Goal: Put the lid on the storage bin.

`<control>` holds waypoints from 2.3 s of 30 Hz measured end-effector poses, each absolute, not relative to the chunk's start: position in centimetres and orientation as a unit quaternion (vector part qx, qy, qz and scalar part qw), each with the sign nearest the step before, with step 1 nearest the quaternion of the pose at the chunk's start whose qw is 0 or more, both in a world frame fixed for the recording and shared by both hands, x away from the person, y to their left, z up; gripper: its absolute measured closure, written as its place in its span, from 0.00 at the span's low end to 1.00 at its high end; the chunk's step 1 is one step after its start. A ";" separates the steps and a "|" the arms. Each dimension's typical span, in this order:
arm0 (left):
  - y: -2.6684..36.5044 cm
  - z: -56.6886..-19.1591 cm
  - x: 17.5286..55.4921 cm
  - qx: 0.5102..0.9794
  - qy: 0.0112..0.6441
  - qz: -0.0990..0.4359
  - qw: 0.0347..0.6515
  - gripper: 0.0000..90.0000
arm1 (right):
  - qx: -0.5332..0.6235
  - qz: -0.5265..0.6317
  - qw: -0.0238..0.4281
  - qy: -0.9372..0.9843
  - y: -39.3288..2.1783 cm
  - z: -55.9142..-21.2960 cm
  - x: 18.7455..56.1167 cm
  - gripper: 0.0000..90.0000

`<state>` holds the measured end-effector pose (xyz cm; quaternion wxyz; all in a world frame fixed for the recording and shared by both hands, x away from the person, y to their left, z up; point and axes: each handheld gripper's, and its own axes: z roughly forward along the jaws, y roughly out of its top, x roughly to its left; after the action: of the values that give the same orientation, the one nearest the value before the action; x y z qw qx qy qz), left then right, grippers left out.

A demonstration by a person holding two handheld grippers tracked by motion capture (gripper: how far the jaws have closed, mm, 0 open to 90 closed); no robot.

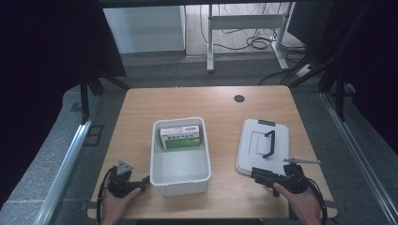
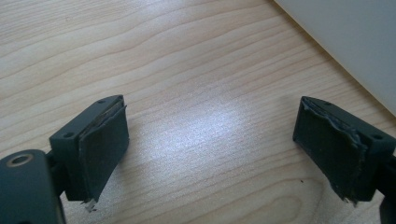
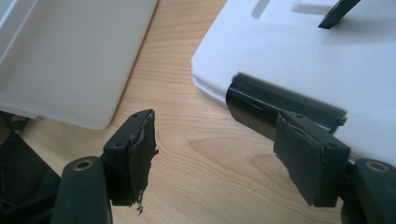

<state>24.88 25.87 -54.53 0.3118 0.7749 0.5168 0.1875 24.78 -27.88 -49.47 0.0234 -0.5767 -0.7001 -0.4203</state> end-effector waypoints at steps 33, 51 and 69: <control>26.3 -54.5 24.4 0.775 0.515 0.187 0.313 0.13 | -0.548 -0.423 -0.023 -0.721 -26.9 -46.5 25.8 0.34; 26.3 -54.5 24.4 0.775 0.515 0.188 0.313 0.13 | -0.549 -0.418 -0.040 -0.722 -25.6 -42.3 29.4 0.34; 26.3 -54.5 24.4 0.774 0.517 0.188 0.314 0.13 | -0.577 -0.426 -0.042 -0.695 -26.1 -40.4 32.8 0.36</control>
<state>24.40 26.26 -54.53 0.3135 0.7741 0.5167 0.1883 32.81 -26.08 -40.41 -0.0421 -0.5774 -0.6951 -0.4262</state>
